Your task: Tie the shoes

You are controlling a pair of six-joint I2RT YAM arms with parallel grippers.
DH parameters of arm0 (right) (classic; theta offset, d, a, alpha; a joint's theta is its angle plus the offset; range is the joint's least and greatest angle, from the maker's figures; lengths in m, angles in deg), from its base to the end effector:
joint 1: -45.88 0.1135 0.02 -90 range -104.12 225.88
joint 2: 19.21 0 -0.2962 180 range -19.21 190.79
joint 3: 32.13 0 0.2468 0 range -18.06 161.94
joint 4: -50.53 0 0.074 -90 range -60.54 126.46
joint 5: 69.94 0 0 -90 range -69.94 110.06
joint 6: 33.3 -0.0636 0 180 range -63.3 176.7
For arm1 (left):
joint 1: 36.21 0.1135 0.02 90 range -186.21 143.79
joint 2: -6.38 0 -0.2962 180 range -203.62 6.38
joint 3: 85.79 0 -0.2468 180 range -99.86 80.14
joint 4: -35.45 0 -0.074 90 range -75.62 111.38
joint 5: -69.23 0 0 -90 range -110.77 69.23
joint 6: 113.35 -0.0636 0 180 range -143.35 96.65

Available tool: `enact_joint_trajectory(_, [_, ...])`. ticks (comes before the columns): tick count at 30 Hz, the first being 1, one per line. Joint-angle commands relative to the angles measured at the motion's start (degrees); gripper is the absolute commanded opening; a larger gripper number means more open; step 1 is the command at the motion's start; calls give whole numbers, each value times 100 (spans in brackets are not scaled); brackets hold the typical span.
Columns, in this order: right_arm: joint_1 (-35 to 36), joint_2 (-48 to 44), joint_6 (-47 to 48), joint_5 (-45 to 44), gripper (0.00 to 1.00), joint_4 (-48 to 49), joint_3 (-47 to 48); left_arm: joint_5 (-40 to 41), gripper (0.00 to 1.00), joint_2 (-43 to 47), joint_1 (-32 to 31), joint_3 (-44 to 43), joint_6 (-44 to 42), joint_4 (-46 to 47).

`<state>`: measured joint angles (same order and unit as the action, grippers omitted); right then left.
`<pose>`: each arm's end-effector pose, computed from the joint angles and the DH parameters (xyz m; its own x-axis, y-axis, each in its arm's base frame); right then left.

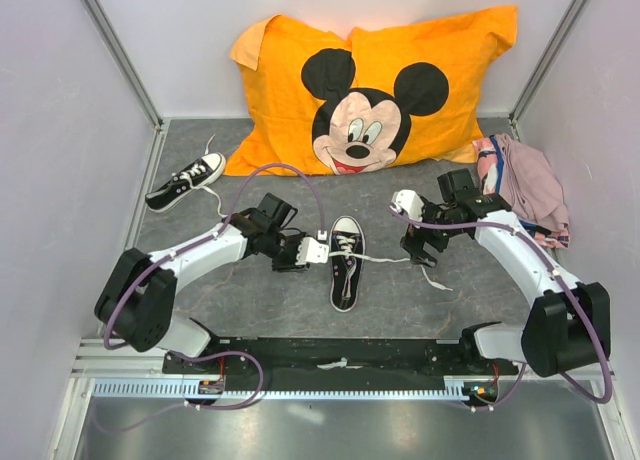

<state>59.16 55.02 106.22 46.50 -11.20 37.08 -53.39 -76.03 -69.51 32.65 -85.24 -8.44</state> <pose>0.2242 0.0820 0.2566 -0.2939 -0.7692 -0.5674 -0.9248 0.3790 -0.0347 0.2035 -0.1747 0.2039 0.2213 0.7435 -0.6311 0.9752 -0.1658 0.1467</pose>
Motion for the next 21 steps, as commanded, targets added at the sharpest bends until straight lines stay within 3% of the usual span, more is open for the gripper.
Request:
enact_joint_trajectory(1, [-62,161,32,-165,98,151,-178,256,39,-344,-177,-120,-306,750])
enact_joint_trajectory(21, [-554,513,207,-7,98,160,-381,616,38,-1303,-511,-551,-34,1110])
